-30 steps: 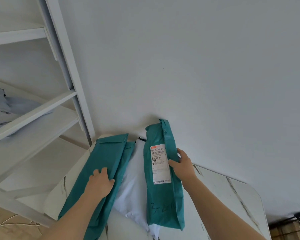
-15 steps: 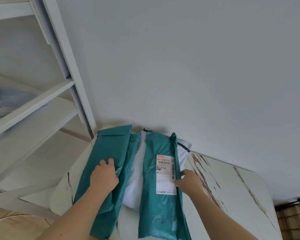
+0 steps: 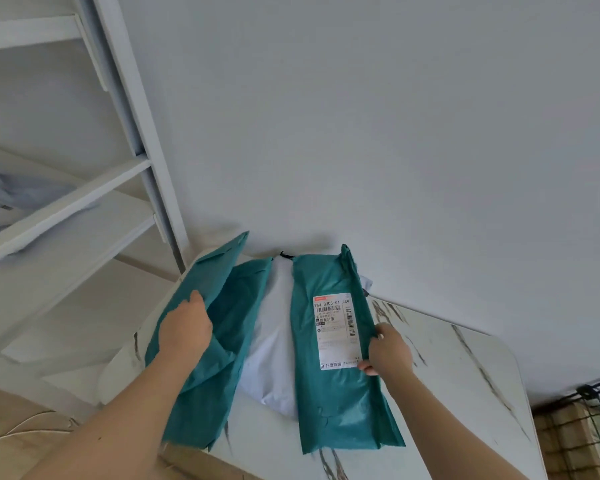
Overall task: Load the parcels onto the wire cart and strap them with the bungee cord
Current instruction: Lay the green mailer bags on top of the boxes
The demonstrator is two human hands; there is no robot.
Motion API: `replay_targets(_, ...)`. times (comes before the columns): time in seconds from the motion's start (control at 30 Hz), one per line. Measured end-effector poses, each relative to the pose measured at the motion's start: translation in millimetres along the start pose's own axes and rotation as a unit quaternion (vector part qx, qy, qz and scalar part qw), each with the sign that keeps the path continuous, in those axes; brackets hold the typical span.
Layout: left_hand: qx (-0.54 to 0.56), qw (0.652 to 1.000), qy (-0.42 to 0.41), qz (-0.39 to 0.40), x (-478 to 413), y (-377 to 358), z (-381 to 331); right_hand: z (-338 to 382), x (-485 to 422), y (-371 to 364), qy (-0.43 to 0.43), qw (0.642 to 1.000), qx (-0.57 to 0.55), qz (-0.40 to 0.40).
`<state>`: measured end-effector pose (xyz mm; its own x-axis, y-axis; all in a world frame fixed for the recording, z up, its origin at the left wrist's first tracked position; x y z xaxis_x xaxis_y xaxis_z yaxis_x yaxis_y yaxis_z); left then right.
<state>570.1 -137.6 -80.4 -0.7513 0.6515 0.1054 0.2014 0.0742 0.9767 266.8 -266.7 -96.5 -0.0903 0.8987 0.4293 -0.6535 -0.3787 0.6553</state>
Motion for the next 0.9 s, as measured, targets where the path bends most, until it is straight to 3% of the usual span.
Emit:
replay_targets(0.23,0.157,0.978,0.076,-0.116,53.9,68.9,-25.4,-12.6,45.5,74.4,0.113,0.99,-0.056,-0.069)
replay_targets(0.37,0.315,0.933,0.122,-0.121,99.9,84.2,-61.1,-53.2,73.0,120.7,0.128,0.981,-0.103,-0.105)
replay_targets(0.43,0.471,0.865,0.157,-0.072,118.2,80.0,-84.6,-77.5,83.7,144.9,0.123,0.977,-0.12,-0.126)
replay_targets(0.5,0.639,0.752,0.16,0.033,149.4,72.5,-123.7,-104.5,94.3,169.0,0.109,0.973,-0.139,-0.146)
replay_targets(0.53,0.681,0.71,0.152,0.095,169.0,67.6,-145.0,-119.3,99.7,180.3,0.098,0.972,-0.149,-0.155)
replay_targets(0.57,0.694,0.69,0.139,0.149,187.3,60.4,-165.5,-134.1,105.2,191.1,0.086,0.969,-0.161,-0.163)
replay_targets(0.7,0.652,0.681,0.093,0.319,253.3,19.2,-232.0,-195.9,128.6,233.7,0.048,0.951,-0.212,-0.22)
replay_targets(0.9,0.561,0.692,0.003,0.454,345.7,-28.2,-327.3,-289.8,166.2,307.1,0.004,0.919,-0.254,-0.302)
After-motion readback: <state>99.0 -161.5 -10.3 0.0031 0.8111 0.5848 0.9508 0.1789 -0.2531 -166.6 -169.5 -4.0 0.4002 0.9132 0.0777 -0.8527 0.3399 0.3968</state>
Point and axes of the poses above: each hand's wrist, its own x-axis away from the middle knuckle, its own y-axis out of the back of the hand, z = x × y, the point moved 5 cm from there along -x, towards the middle knuckle, and after that the axes turned 5 degrees about y, right-handed, at the moved point
